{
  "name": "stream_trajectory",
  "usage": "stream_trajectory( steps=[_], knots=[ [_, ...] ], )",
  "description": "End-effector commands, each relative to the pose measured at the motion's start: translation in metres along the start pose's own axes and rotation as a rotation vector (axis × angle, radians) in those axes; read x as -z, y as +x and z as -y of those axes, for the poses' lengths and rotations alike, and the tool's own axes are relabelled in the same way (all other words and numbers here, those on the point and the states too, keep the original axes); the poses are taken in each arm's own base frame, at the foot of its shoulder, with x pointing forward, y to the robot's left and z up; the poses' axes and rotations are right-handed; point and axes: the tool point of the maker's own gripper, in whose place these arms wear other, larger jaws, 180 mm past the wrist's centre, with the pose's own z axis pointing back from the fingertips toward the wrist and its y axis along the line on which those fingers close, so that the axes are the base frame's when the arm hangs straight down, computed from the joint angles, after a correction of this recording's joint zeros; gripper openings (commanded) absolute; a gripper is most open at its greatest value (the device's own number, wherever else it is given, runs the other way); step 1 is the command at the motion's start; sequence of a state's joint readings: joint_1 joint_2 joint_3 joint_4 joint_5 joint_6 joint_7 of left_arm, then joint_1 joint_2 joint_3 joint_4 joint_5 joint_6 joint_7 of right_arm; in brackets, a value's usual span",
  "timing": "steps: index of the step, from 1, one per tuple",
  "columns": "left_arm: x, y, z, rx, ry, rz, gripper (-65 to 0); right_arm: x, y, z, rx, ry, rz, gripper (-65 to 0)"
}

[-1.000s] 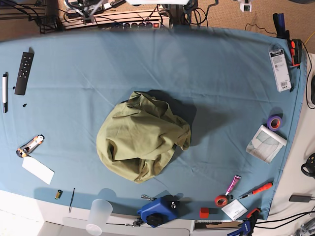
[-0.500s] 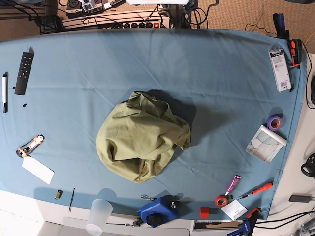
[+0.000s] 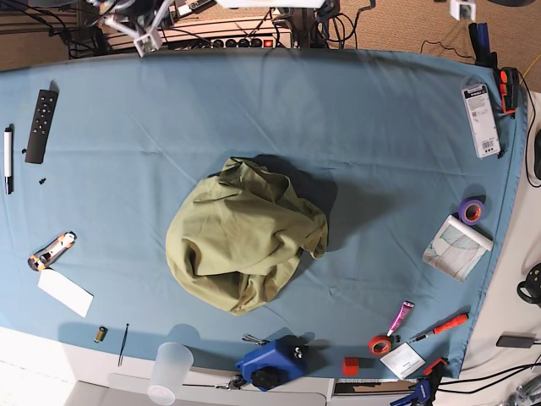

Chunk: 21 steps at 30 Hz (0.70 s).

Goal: Layout the t-shirt on the table in an organized manner, then fold the t-shirt properly
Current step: 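Lower both grippers from rest toward the crumpled olive t-shirt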

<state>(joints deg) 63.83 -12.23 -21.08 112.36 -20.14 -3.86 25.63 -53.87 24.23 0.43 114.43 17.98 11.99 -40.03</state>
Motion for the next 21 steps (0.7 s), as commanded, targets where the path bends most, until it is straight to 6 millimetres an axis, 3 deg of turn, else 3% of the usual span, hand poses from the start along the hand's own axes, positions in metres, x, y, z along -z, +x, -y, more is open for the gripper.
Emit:
stream_trajectory(
  steps=[1, 7, 12, 17, 21],
  knots=[
    [-0.008, 0.009, -0.002, 0.01, 0.007, 0.024, -65.0, -0.009, 0.013, -0.001, -0.017, 0.002, 0.033, -65.0],
    [-0.022, 0.049, 0.009, 0.047, -0.011, 0.103, -65.0, -0.041, 0.071, -0.007, -0.078, -0.015, 0.181, -65.0],
    [-0.034, 0.097, 0.024, 0.075, -0.038, 0.239, -65.0, -0.061, 0.107, -0.014, -0.118, -0.021, 0.286, -65.0],
    [-0.039, 0.145, 0.037, 0.099, -0.065, 0.384, -65.0, -0.062, 0.128, 0.003, -0.179, -0.107, 0.336, -65.0],
    [-0.039, 0.172, 0.041, 0.104, -0.077, 0.465, -65.0, -0.064, 0.144, 0.02, -0.24, -0.2, 0.368, -65.0]
  ],
)
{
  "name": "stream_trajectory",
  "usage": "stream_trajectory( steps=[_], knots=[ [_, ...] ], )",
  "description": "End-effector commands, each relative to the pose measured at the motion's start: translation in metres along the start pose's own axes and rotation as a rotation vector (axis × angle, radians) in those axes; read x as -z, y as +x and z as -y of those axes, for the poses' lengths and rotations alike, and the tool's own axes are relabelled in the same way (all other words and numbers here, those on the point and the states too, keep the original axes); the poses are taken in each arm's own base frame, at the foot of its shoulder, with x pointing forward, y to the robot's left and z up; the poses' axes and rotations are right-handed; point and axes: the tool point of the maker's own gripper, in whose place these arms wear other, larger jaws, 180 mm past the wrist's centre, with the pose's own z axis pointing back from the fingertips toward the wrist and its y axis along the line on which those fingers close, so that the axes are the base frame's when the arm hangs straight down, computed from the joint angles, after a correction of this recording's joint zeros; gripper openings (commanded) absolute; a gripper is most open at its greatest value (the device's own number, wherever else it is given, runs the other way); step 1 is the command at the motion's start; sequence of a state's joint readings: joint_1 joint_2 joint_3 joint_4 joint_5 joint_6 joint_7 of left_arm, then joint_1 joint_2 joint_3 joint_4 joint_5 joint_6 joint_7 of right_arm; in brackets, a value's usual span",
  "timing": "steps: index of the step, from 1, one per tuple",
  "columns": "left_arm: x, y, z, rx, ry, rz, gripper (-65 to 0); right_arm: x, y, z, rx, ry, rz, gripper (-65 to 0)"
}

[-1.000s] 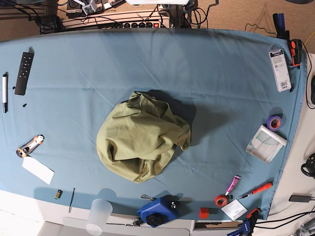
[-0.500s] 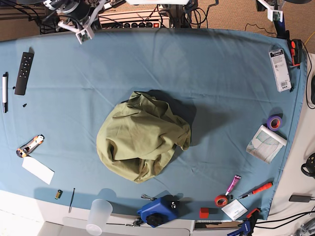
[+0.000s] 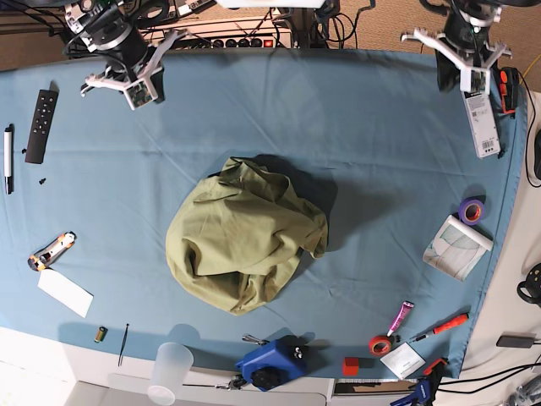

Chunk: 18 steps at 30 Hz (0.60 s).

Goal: Layout the t-shirt on the table in an organized manner, then fold the t-shirt properly
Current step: 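Lower both grippers from rest toward the crumpled olive t-shirt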

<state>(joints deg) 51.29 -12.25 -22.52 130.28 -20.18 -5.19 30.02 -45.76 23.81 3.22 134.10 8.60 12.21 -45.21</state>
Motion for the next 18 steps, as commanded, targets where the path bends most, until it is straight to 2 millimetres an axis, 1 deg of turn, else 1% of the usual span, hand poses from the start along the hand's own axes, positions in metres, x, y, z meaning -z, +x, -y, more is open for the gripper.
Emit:
stream_trajectory(
  steps=[1, 4, 7, 8, 11, 12, 13, 15, 16, 18],
  knots=[
    [-0.002, 0.011, 0.0, 0.01, -0.001, 0.041, -65.0, -0.002, 0.01, 0.006, -0.026, -0.022, 0.036, -65.0],
    [0.004, 0.024, 0.0, 0.011, -0.002, 0.083, -65.0, -0.001, 0.013, 0.013, -0.056, -0.058, 0.045, -65.0],
    [0.008, 0.036, 0.008, 0.038, -0.042, 0.12, -65.0, -0.002, 0.017, 0.02, -0.098, -0.095, 0.058, -65.0],
    [0.009, 0.04, 0.012, 0.055, -0.067, 0.134, -61.4, -0.002, 0.018, 0.021, -0.109, -0.105, 0.063, -65.0],
    [0.011, 0.055, 0.027, 0.108, -0.144, 0.193, -44.1, -0.003, 0.019, 0.026, -0.139, -0.131, 0.066, -65.0],
    [0.01, 0.061, 0.033, 0.124, -0.172, 0.228, -39.2, -0.003, 0.02, 0.026, -0.144, -0.133, 0.075, -63.2],
    [0.008, 0.068, 0.037, 0.136, -0.194, 0.263, -35.4, -0.003, 0.023, 0.026, -0.147, -0.135, 0.087, -57.7],
    [0.006, 0.078, 0.045, 0.157, -0.234, 0.316, -31.2, -0.003, 0.024, 0.027, -0.155, -0.15, 0.093, -46.2],
    [0.006, 0.081, 0.047, 0.163, -0.243, 0.328, -30.6, -0.003, 0.023, 0.028, -0.156, -0.162, 0.09, -42.5],
    [0.007, 0.086, 0.048, 0.169, -0.247, 0.344, -30.6, -0.003, 0.026, 0.028, -0.133, -0.178, 0.099, -41.7]
  ],
)
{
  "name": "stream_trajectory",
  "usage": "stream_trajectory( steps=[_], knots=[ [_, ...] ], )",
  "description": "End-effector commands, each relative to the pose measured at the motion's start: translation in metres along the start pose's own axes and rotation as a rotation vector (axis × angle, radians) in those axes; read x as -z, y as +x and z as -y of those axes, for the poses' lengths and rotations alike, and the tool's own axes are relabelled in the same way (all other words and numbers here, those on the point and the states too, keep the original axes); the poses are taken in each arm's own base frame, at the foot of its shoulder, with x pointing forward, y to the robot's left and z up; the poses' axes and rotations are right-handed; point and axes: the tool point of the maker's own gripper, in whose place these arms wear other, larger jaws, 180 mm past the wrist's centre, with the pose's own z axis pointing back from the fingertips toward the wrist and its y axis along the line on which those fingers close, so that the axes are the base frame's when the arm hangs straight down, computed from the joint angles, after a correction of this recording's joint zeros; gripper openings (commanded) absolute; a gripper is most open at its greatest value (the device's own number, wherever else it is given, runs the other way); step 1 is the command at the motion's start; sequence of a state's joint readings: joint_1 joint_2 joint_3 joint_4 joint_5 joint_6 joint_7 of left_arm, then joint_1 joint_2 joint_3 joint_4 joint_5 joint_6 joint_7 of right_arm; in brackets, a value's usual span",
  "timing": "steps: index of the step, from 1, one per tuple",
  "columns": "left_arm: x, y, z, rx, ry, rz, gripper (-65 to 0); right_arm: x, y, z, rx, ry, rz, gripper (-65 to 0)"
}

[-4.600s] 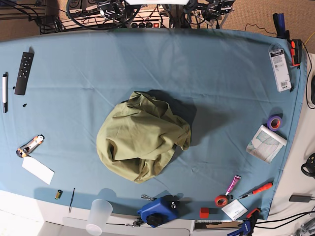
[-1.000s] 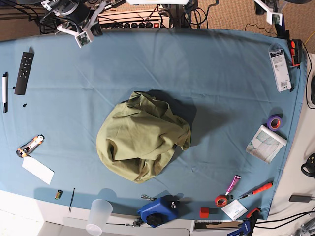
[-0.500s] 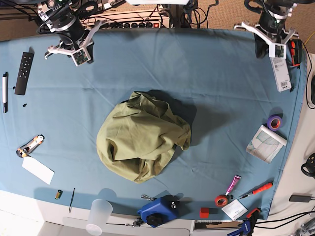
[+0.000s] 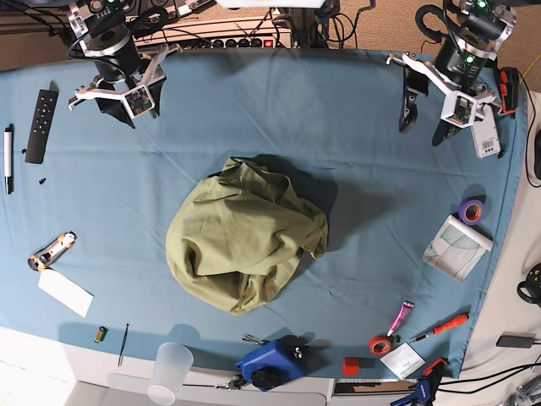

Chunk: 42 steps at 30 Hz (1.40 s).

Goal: Layout the t-shirt on the table in an organized manner, then fold the t-shirt properly
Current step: 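Lower both grippers from rest toward the crumpled olive t-shirt, then grasp the t-shirt edge with the right gripper and drag it aside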

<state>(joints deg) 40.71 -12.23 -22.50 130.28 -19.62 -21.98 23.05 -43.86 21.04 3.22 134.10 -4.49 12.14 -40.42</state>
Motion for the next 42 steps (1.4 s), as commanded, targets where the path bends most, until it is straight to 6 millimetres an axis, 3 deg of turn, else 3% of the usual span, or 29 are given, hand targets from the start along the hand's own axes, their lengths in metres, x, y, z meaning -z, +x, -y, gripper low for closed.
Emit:
stream_trajectory(
  steps=[1, 8, 11, 15, 19, 23, 26, 32, 36, 42],
  knots=[
    [-0.001, 0.013, 0.0, 0.005, -0.001, 0.051, -30.6, -0.001, 0.012, 0.005, 0.012, -0.025, 0.043, -41.7],
    [0.005, 0.024, -0.003, 0.016, 0.004, 0.087, -30.6, 0.013, 0.046, 0.019, 0.118, -0.053, 0.125, -41.6],
    [0.005, 0.025, -0.003, 0.017, 0.004, 0.089, -30.6, 0.015, 0.058, 0.016, 0.087, -0.021, 0.168, -41.1],
    [0.005, 0.025, -0.003, 0.016, 0.004, 0.089, -30.6, 0.017, 0.065, 0.015, 0.057, -0.004, 0.19, -30.7],
    [0.005, 0.026, -0.004, 0.017, 0.004, 0.092, -30.6, 0.016, 0.069, 0.015, 0.053, -0.003, 0.211, -30.4],
    [0.005, 0.027, -0.002, 0.002, -0.003, 0.098, -30.6, 0.021, 0.078, 0.028, 0.049, -0.039, 0.21, -30.4],
    [0.005, 0.028, -0.002, -0.007, -0.007, 0.102, -30.6, 0.037, 0.08, 0.035, 0.073, -0.04, 0.213, -30.4],
    [0.005, 0.027, -0.002, -0.008, -0.007, 0.101, -30.6, 0.084, 0.066, 0.029, 0.086, 0.077, 0.176, -30.4],
    [0.005, 0.028, -0.002, -0.007, -0.007, 0.102, -30.6, 0.099, 0.076, 0.027, 0.073, 0.124, 0.199, -30.4],
    [0.009, 0.036, -0.004, 0.0, -0.003, 0.131, -30.6, 0.108, 0.099, -0.017, -0.043, 0.222, 0.23, -30.4]
  ],
)
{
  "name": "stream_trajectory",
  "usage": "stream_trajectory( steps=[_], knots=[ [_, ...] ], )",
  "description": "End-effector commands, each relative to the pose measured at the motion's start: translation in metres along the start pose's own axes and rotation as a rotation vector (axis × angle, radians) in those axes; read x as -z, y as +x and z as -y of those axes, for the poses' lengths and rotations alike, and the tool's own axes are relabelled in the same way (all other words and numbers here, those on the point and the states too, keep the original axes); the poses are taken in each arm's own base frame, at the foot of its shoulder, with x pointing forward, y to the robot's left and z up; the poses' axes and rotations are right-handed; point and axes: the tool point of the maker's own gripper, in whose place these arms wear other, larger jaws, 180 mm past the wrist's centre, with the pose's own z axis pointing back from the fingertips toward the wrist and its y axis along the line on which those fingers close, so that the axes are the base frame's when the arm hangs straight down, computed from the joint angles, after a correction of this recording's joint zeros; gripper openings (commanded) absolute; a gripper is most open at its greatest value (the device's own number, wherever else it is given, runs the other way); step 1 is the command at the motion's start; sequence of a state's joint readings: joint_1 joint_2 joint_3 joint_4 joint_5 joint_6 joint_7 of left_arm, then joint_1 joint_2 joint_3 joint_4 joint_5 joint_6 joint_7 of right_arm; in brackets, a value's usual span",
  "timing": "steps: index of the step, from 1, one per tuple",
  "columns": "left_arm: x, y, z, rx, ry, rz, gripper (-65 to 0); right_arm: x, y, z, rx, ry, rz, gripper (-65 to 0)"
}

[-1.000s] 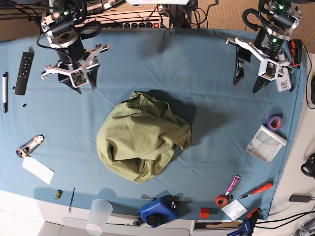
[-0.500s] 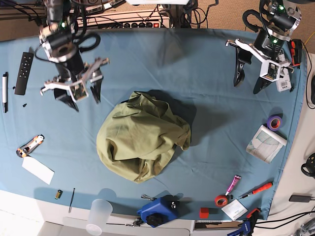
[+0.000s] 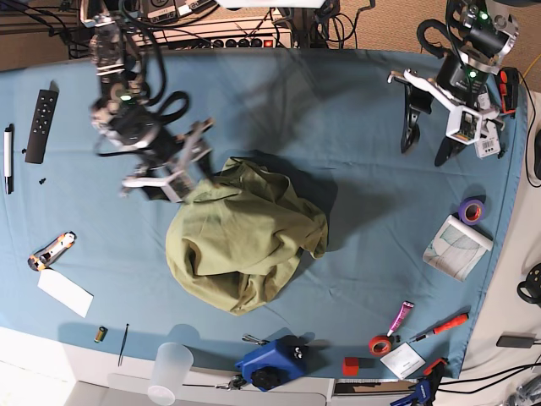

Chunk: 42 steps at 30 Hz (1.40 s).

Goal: Layout the t-shirt on the table in an organized manner, then fold the t-shirt properly
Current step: 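Grasp the t-shirt edge with the right gripper and drag it aside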

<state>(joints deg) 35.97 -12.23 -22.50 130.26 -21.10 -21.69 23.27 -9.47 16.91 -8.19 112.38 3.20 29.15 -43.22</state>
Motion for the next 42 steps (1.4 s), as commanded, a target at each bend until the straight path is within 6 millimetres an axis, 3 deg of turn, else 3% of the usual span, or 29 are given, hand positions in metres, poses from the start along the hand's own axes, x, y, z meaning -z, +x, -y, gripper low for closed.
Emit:
stream_trajectory(
  steps=[1, 6, 12, 14, 18, 20, 27, 30, 42],
  knots=[
    [-0.001, 0.013, 0.001, 0.003, -0.007, 0.051, -30.6, 0.002, 0.013, 0.008, -0.018, -0.042, 0.035, -30.4],
    [0.001, 0.016, 0.0, 0.006, -0.006, 0.061, -30.6, 0.027, 0.003, 0.009, -0.072, -0.126, -0.042, -30.4],
    [0.001, 0.016, 0.0, 0.006, -0.006, 0.062, -30.6, 0.049, 0.004, -0.003, -0.106, -0.079, -0.057, -30.7],
    [0.001, 0.016, 0.0, 0.006, -0.006, 0.061, -30.6, 0.05, 0.008, -0.005, -0.092, -0.078, -0.048, -39.3],
    [0.001, 0.016, 0.0, 0.006, -0.006, 0.061, -30.6, 0.051, 0.011, -0.003, -0.02, -0.127, -0.054, -65.0],
    [0.001, 0.016, 0.0, 0.006, -0.006, 0.062, -30.6, 0.048, 0.016, -0.001, -0.01, -0.14, -0.052, -65.0],
    [0.001, 0.016, 0.0, 0.006, -0.006, 0.061, -30.6, 0.01, 0.05, 0.029, 0.009, -0.298, 0.012, -65.0],
    [0.001, 0.016, 0.0, 0.006, -0.006, 0.06, -30.6, -0.011, 0.047, 0.044, 0.047, -0.356, 0.02, -65.0],
    [0.001, 0.016, 0.0, 0.006, -0.006, 0.061, -30.6, -0.086, -0.053, 0.12, 0.326, -0.579, -0.131, -65.0]
  ],
)
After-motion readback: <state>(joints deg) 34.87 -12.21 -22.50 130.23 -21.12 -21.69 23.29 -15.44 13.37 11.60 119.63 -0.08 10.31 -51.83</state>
